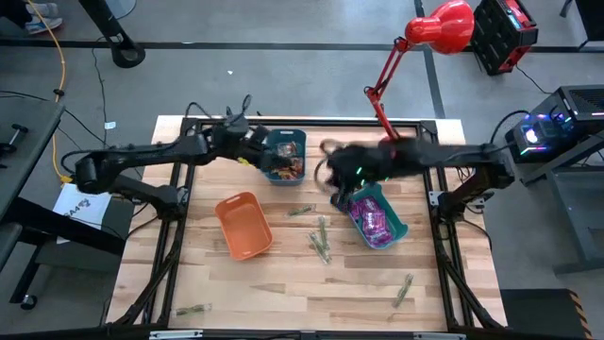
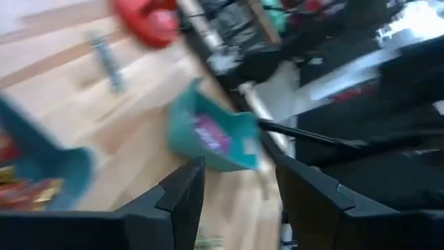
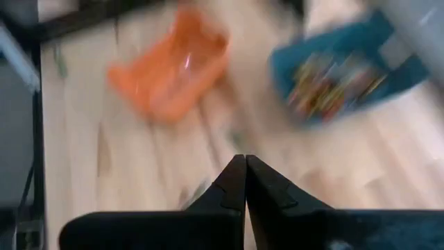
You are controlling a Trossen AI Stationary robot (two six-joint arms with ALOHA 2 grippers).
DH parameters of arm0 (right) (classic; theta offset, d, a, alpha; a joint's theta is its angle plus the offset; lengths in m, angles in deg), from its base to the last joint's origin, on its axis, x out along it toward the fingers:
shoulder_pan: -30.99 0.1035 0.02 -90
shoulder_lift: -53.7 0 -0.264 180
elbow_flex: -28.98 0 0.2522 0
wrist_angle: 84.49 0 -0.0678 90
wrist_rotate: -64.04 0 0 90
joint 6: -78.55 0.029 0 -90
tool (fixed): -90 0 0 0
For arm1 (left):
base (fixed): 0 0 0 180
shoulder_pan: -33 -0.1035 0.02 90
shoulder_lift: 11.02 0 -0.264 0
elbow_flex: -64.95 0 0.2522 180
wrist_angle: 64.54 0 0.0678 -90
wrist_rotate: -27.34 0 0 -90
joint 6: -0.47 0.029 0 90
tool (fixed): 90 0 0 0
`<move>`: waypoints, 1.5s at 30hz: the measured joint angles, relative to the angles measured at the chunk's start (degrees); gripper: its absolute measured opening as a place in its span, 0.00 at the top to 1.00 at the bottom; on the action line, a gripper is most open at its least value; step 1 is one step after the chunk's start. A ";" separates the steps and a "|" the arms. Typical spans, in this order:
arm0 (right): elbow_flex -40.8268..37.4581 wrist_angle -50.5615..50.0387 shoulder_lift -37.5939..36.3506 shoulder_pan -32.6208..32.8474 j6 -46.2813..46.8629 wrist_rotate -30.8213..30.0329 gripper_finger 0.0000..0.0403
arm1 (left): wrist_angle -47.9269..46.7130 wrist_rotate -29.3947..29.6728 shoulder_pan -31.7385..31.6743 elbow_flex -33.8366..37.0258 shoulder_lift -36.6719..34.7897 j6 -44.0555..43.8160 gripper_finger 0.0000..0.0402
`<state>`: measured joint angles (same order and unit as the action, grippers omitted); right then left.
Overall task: Sort candy
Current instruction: Put the green candy into the orange bin
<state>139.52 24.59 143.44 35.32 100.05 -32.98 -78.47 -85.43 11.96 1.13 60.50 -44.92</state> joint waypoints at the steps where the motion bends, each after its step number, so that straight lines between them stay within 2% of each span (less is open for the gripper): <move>1: -3.66 1.60 -0.02 0.82 1.75 1.54 0.98 | 0.05 0.48 0.87 0.00 -1.87 -0.01 0.57; 5: -17.56 8.91 0.17 3.69 10.39 5.53 0.88 | 0.12 5.91 4.37 -0.02 -10.06 0.24 0.57; 9: -29.17 26.75 0.07 5.34 19.15 7.61 0.73 | 0.09 13.69 7.47 -0.07 -17.43 2.51 0.57; 11: -32.92 34.68 0.72 5.74 23.65 7.90 0.67 | -0.38 16.49 8.52 -0.07 -19.82 2.57 0.57; 13: -33.89 37.41 2.42 5.92 27.19 6.73 0.62 | -1.25 18.26 9.10 -0.07 -21.52 2.55 0.57; 18: -28.72 31.16 11.18 5.91 30.17 4.66 0.60 | -2.49 19.45 9.68 -0.09 -22.79 2.48 0.57; 21: -22.90 24.00 17.14 5.90 31.44 4.08 0.60 | -3.25 19.67 9.71 -0.09 -22.47 1.61 0.57; 25: -16.73 13.15 24.16 5.75 34.19 0.39 0.60 | -3.34 19.64 9.74 -0.09 -22.09 1.38 0.57; 35: -11.59 10.82 33.37 5.51 37.81 -1.27 0.61 | -3.35 19.55 9.96 -0.09 -22.14 0.97 0.57; 38: -11.62 10.73 33.68 5.95 36.75 -2.39 0.70 | -1.93 19.48 10.02 -0.05 -22.66 0.47 0.57; 42: -10.80 9.61 31.77 6.20 34.52 -4.41 0.94 | 3.61 19.47 9.92 -0.02 -24.44 0.54 0.57; 45: -8.30 6.00 30.40 5.56 32.44 -7.21 0.95 | 5.68 19.46 9.36 -0.02 -26.01 0.56 0.57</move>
<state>131.23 30.59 173.84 40.88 132.48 -40.19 -72.78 -65.97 21.32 1.11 34.50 -44.37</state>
